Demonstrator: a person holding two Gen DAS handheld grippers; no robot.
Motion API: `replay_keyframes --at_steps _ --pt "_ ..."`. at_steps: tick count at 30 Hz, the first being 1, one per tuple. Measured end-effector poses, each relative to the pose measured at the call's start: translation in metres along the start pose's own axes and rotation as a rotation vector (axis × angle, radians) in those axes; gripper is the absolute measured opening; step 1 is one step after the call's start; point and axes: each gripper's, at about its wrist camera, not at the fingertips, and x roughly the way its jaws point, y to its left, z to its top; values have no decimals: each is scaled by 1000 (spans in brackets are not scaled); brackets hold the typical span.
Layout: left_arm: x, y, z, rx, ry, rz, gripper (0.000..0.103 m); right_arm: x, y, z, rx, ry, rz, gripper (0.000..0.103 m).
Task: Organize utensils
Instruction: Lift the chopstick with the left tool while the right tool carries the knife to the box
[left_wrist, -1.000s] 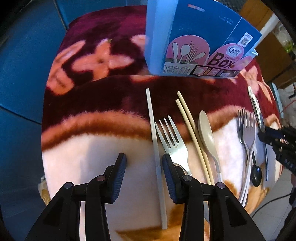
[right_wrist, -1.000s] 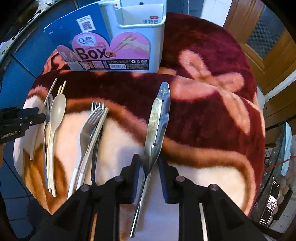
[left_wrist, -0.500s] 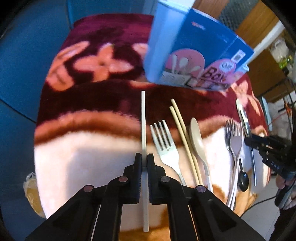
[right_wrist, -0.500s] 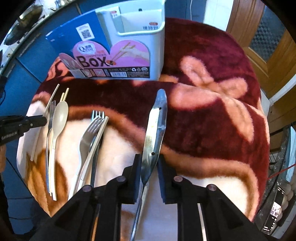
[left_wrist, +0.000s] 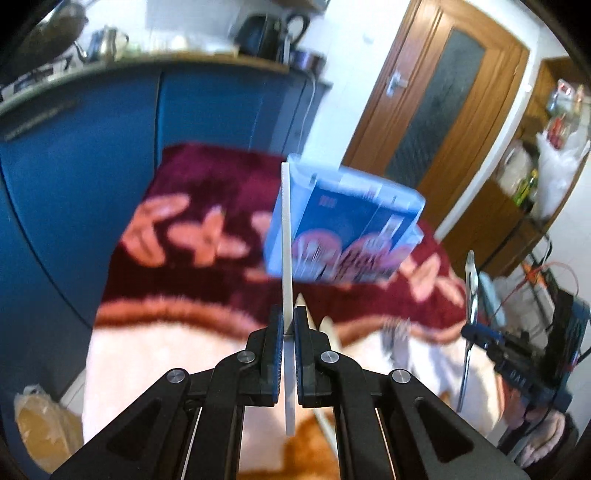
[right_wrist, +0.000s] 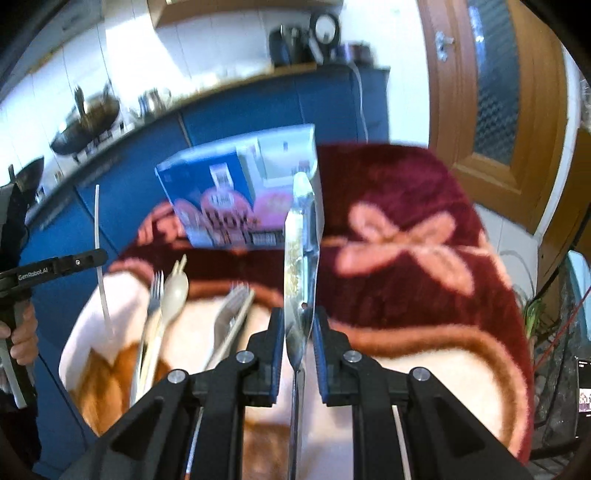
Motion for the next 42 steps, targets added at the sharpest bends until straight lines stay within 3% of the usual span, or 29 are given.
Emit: replay_keyframes --at_steps 9,15,23,29,34,42 --pt "-23 -14 46 -17 -215 -1 5 -17 14 21 -25 -221 -24 16" --pt "-25 -29 80 27 -364 53 5 -15 17 30 -28 -277 -20 16" --pt "-2 -35 112 11 -473 62 5 -9 14 37 -36 -321 -22 16" --pt "33 -33 114 39 -477 92 5 -3 6 40 -6 -315 -16 16" --pt "56 -23 104 27 -434 103 5 -1 4 48 -3 -321 -23 16" --pt "74 -18 91 50 -396 105 5 -3 8 87 -4 -393 -41 16"
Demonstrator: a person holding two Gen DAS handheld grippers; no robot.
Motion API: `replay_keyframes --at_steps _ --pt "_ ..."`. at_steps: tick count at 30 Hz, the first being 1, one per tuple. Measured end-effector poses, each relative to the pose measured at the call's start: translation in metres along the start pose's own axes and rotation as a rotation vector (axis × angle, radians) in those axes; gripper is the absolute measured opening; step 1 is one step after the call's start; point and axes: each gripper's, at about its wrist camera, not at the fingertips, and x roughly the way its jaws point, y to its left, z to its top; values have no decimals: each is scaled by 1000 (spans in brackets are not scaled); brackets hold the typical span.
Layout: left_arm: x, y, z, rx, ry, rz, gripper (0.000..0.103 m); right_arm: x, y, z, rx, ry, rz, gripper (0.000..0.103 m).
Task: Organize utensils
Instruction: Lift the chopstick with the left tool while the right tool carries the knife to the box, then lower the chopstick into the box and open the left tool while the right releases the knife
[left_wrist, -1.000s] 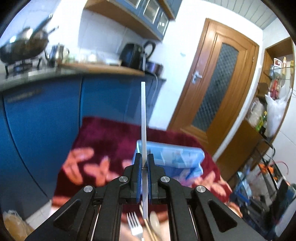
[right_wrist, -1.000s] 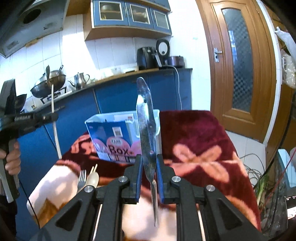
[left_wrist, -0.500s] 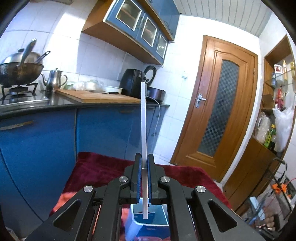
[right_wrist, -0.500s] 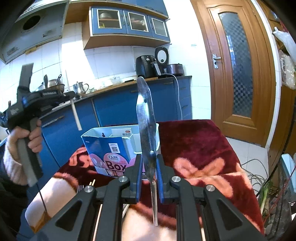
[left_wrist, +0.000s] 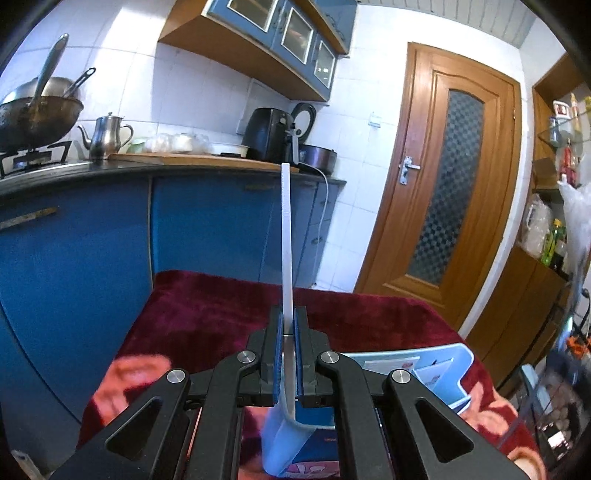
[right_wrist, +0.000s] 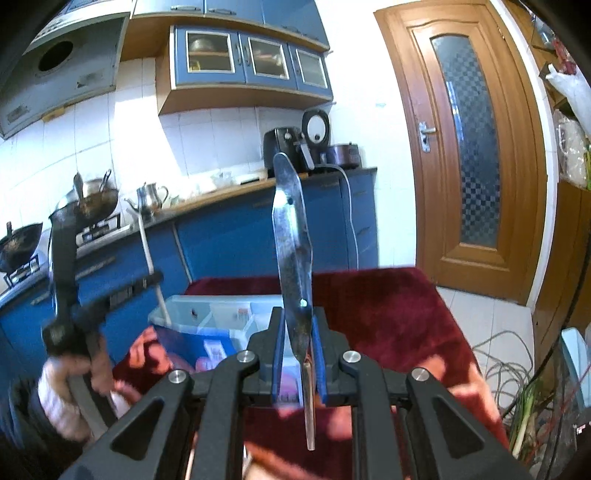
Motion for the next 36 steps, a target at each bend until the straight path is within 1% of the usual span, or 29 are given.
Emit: replay_keyframes --at_steps 6,11,17,19,25,26,27,28,30,33,36 --pt "6 4 -6 -14 25 -13 5 25 7 26 17 -48 -5 16" --pt "9 7 -11 -28 44 -28 5 45 13 33 11 -69 -26 16" --pt "11 5 -14 -23 53 -29 5 71 9 24 48 -27 -25 16" --pt "12 6 -15 -22 53 -30 5 74 8 22 44 -19 -34 16" --pt "9 2 -14 -11 64 -15 6 84 7 9 23 41 -28 17" --pt "8 1 -14 -9 68 -14 9 84 7 8 22 41 -25 18" --pt "7 0 -14 -7 71 -14 15 83 7 7 17 39 -25 22" --pt "5 -1 -14 -4 73 -11 17 81 6 6 14 36 -28 29" --pt "0 -5 -14 9 74 -7 24 76 6 6 18 19 -24 35" --pt "-9 -8 -13 20 79 -10 30 68 5 7 27 6 -23 36" --pt "-20 -10 -13 21 88 -14 32 59 5 7 37 0 -28 37"
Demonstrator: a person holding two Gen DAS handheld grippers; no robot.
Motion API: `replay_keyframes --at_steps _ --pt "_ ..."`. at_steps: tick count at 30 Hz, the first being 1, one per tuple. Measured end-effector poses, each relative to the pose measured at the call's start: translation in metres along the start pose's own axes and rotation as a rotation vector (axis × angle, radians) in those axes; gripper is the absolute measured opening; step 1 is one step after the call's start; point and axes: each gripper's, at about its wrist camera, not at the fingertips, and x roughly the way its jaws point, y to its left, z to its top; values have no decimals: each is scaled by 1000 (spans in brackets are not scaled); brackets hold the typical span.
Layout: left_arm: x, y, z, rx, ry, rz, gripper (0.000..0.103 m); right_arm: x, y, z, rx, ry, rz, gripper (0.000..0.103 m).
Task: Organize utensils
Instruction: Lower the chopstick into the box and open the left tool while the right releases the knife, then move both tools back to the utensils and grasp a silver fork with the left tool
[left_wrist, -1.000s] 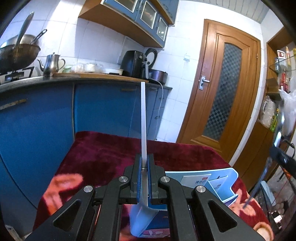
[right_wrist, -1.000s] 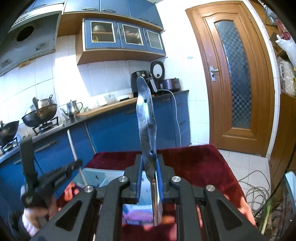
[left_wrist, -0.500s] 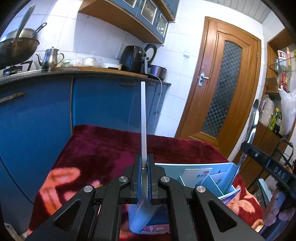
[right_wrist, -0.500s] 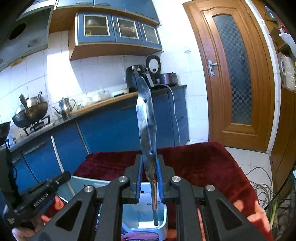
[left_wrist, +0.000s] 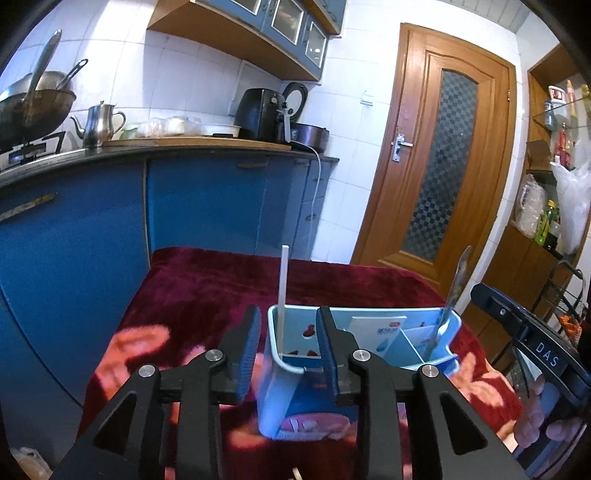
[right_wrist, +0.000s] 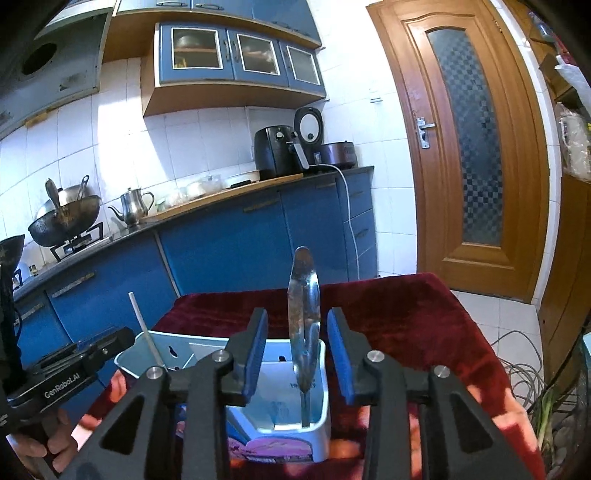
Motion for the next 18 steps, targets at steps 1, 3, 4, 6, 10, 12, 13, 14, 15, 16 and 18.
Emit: replay_keyframes --at_steps 1,3,4,6,10,12,13,14,15,16,18 --pt "-4 0 0 0 2 2 32 -3 0 0 3 0 1 37" --pt "-13 -1 -1 2 8 7 33 -11 -1 0 9 3 -2 37" --pt "-17 -1 -2 4 11 9 34 -15 0 1 12 6 -2 37" --pt "-26 -2 -3 12 21 17 35 -24 -1 2 24 14 4 37" --pt "-43 -2 -8 24 41 33 39 -45 0 3 41 11 7 37" --pt "-51 -1 -13 24 61 36 39 -57 0 2 52 8 8 37" --pt "-54 0 -15 20 71 37 39 -61 0 1 56 9 10 37" --pt "-57 1 -17 15 83 38 40 -66 0 -1 60 11 12 37" --pt "-60 3 -20 7 97 37 40 -72 1 -3 62 14 15 37" --pt "-63 4 -22 1 107 37 40 -76 2 -5 61 17 17 37" --pt "-68 7 -28 -8 129 36 40 -84 3 -10 54 27 15 37"
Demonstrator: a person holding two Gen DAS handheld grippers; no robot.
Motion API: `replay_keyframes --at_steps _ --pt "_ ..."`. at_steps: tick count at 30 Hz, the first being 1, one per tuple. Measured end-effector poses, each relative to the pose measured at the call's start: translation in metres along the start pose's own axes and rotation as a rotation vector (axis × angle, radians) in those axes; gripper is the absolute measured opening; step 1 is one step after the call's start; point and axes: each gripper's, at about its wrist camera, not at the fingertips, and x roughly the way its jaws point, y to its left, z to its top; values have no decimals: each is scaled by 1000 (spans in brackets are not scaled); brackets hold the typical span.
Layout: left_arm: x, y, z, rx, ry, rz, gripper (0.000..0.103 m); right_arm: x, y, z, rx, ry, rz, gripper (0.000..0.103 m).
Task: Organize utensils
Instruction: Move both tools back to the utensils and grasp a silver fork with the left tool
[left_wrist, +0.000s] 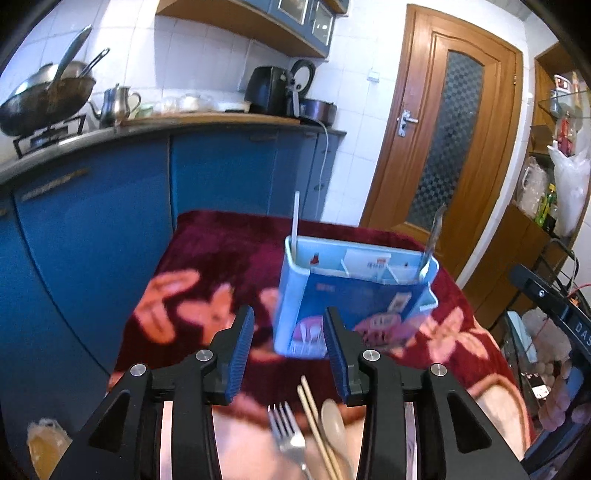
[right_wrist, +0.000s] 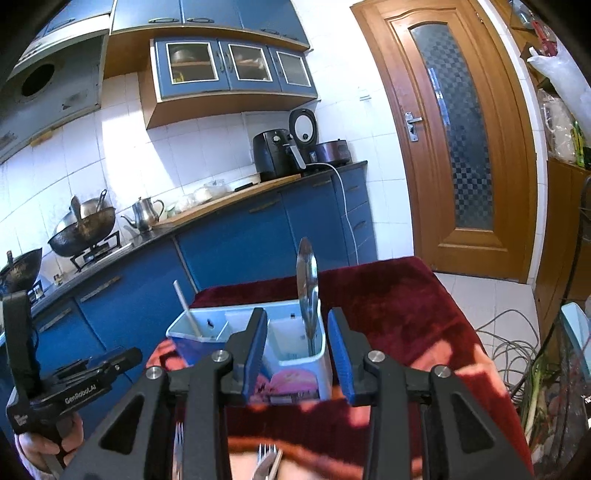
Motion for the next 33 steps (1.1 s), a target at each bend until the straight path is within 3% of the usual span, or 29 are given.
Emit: replay_keyframes --at_steps 9,18,33 --pt "-7 5 -34 -20 91 -8 40 -23 1 -37 8 53 -16 37" --pt "10 14 -64 -60 204 16 40 -27 -12 -76 58 147 -11 38" --pt "27 5 -91 -60 370 -11 40 -23 -38 -104 114 229 -47 42"
